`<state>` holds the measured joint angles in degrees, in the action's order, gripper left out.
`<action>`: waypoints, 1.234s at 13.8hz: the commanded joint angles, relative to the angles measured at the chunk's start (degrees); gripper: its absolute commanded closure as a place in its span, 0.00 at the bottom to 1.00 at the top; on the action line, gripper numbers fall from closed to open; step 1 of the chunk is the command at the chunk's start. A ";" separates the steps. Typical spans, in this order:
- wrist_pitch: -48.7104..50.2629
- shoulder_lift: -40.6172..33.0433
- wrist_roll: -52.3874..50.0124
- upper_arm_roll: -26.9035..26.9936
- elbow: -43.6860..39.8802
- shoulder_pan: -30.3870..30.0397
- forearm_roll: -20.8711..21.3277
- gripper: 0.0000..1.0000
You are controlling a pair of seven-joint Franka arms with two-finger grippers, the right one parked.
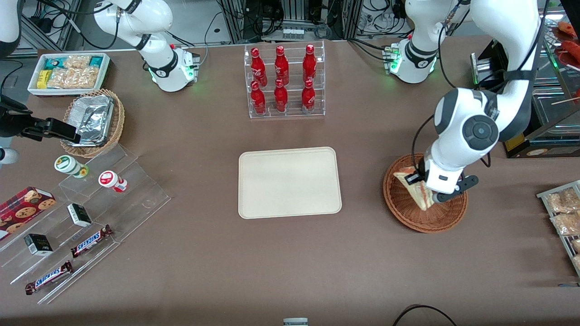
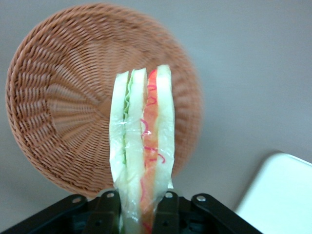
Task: Place sandwich from basket to tray
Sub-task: 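Lift the sandwich and carry it over the cream tray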
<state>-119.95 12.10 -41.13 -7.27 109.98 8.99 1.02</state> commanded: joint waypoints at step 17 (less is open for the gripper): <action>-0.28 29.54 -7.48 0.68 -30.18 30.47 0.92 1.00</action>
<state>-119.79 39.47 -47.90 -7.44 81.93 38.40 1.03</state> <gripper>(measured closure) 0.811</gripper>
